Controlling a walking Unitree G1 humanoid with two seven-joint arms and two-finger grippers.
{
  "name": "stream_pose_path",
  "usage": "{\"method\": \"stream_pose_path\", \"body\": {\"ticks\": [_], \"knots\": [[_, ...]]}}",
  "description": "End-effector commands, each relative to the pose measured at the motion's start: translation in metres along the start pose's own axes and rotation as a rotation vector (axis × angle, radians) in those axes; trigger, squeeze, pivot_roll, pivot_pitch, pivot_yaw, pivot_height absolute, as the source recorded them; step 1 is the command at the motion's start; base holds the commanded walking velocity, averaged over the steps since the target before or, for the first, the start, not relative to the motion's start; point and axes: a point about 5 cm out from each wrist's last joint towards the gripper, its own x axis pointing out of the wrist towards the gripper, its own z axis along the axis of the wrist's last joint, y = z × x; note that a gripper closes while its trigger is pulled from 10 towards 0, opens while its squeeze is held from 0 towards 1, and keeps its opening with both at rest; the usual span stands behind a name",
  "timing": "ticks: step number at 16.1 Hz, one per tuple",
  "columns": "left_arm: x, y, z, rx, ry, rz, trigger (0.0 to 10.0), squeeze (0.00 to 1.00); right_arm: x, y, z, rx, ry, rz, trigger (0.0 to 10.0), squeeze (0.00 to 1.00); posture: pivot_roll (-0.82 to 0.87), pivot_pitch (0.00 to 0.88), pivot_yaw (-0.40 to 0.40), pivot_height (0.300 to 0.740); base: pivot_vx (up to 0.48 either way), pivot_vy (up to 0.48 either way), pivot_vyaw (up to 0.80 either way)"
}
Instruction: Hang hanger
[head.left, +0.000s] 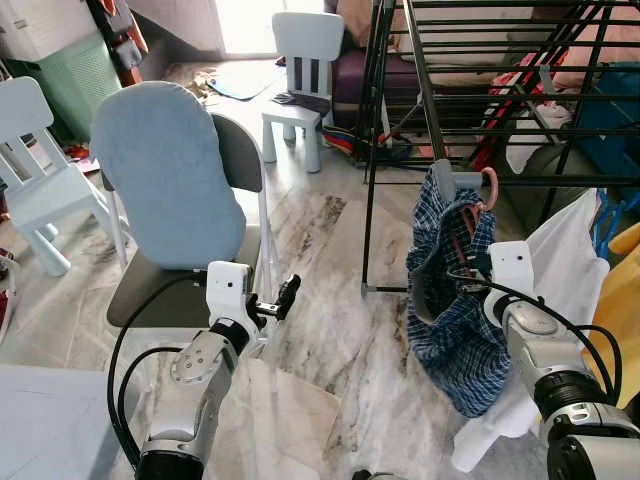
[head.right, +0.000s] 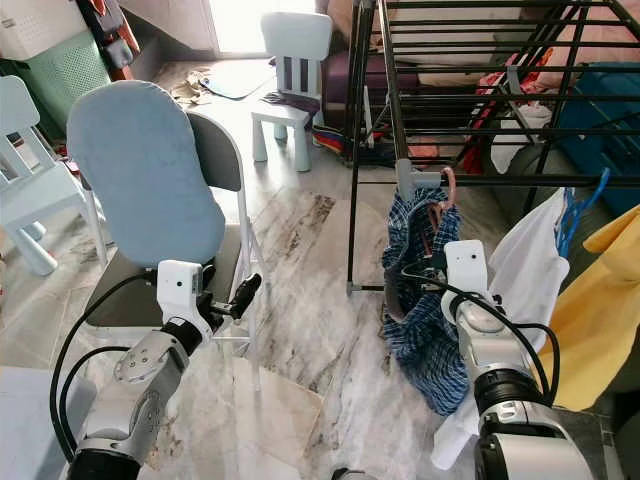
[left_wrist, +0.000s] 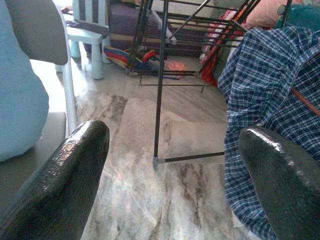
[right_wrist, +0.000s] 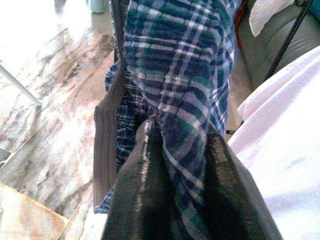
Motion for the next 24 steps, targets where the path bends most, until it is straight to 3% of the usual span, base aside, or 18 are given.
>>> {"method": "stream_pose_path", "body": {"ticks": [1, 8, 9, 12, 13, 14, 17, 21, 24], "knots": [[0.0, 0.002, -0.003, 0.008, 0.023, 0.009, 10.0, 0.0, 0.001, 0.0, 0.003, 0.01, -0.009, -0.001, 0.0, 0.0, -0.17, 0.088, 0.02, 0.74, 0.0, 0.0, 0.0], [0.0, 0.002, -0.002, 0.01, 0.021, 0.013, 10.0, 0.0, 0.0, 0.0, 0.019, 0.018, -0.117, -0.013, 0.0, 0.0, -0.17, 0.088, 0.021, 0.74, 0.0, 0.0, 0.0], [0.0, 0.003, -0.001, 0.017, 0.009, 0.03, 10.0, 0.0, -0.002, -0.001, 0.029, 0.01, -0.186, -0.02, 0.0, 0.0, -0.17, 0.088, 0.02, 0.74, 0.0, 0.0, 0.0], [-0.005, 0.004, 0.006, 0.052, 0.0, 0.06, 10.0, 0.0, -0.017, -0.003, 0.027, 0.026, -0.261, -0.03, 0.0, 0.0, -0.18, 0.091, 0.018, 0.74, 0.0, 0.0, 0.0], [-0.007, 0.005, 0.006, 0.072, 0.0, 0.063, 10.0, 0.0, -0.023, -0.001, 0.025, 0.037, -0.282, -0.02, 4.6, 0.0, -0.18, 0.091, 0.018, 0.74, 0.0, 0.0, 0.0], [-0.01, 0.007, 0.006, 0.086, 0.0, 0.058, 10.0, 0.0, -0.03, 0.002, 0.023, 0.043, -0.301, -0.008, 10.0, 0.0, -0.18, 0.09, 0.02, 0.74, 0.0, 0.0, 0.0], [-0.016, 0.011, 0.009, 0.104, 0.002, 0.065, 10.0, 0.0, -0.052, 0.011, 0.017, 0.063, -0.316, 0.004, 10.0, 0.0, -0.18, 0.088, 0.024, 0.74, 0.0, 0.0, 0.0], [-0.015, 0.003, 0.009, 0.101, 0.006, 0.061, 10.0, 0.0, -0.075, 0.02, -0.004, 0.114, -0.246, 0.03, 10.0, 0.0, -0.18, 0.09, 0.023, 0.74, -0.063, 0.0, 0.0], [-0.015, 0.003, 0.008, 0.097, 0.012, 0.063, 10.0, 0.0, -0.085, 0.023, -0.01, 0.111, -0.224, 0.04, 10.0, 0.0, -0.18, 0.089, 0.03, 0.74, -0.25, 0.0, 0.0]]}}
